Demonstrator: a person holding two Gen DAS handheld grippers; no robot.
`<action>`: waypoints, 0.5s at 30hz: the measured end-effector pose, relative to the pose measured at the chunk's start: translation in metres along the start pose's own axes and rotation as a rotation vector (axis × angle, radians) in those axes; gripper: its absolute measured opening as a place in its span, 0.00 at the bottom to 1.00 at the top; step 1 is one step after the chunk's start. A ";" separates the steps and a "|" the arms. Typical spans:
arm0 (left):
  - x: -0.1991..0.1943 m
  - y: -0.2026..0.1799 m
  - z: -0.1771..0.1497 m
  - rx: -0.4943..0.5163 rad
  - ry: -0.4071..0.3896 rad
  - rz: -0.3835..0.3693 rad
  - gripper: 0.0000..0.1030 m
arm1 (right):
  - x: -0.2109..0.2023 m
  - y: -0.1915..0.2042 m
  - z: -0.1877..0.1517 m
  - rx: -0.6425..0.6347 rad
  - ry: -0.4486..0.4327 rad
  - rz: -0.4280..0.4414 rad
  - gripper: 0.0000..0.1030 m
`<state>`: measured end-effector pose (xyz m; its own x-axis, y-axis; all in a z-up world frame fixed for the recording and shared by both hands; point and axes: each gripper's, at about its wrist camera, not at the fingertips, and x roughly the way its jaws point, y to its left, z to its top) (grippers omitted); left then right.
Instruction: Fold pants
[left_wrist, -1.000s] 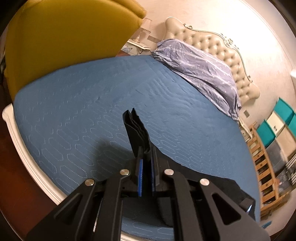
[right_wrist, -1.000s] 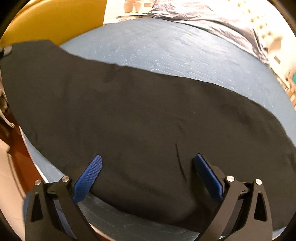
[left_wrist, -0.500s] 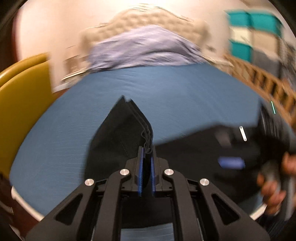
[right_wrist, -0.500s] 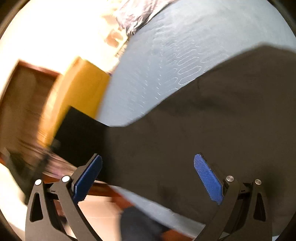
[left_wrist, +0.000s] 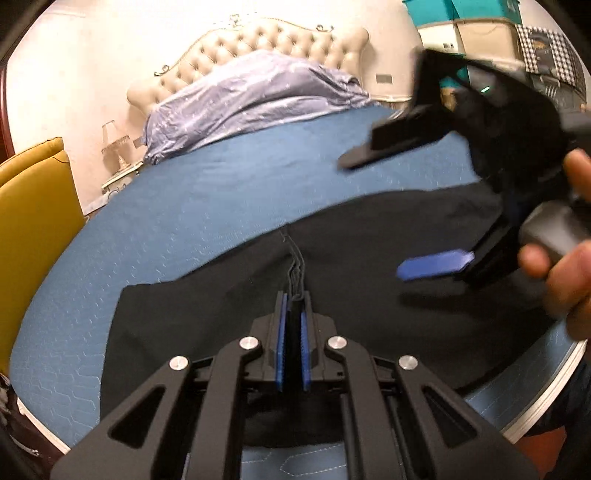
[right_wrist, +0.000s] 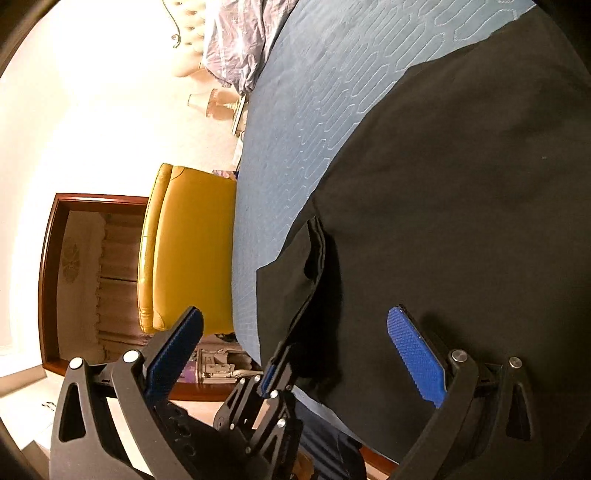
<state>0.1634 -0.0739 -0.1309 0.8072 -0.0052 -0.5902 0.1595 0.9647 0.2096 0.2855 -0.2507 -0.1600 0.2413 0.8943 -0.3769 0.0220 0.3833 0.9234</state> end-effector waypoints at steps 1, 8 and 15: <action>0.000 0.001 0.002 0.004 -0.006 0.000 0.06 | 0.009 0.004 0.002 -0.003 0.021 -0.009 0.94; -0.006 -0.013 -0.007 0.111 -0.043 0.012 0.06 | 0.063 0.029 0.014 -0.045 0.174 -0.028 0.94; -0.002 -0.015 -0.012 0.151 -0.059 -0.021 0.07 | 0.112 0.036 0.018 -0.109 0.325 -0.088 0.66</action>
<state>0.1527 -0.0850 -0.1420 0.8343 -0.0444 -0.5495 0.2563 0.9137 0.3154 0.3308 -0.1408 -0.1683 -0.0783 0.8770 -0.4741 -0.0785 0.4687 0.8799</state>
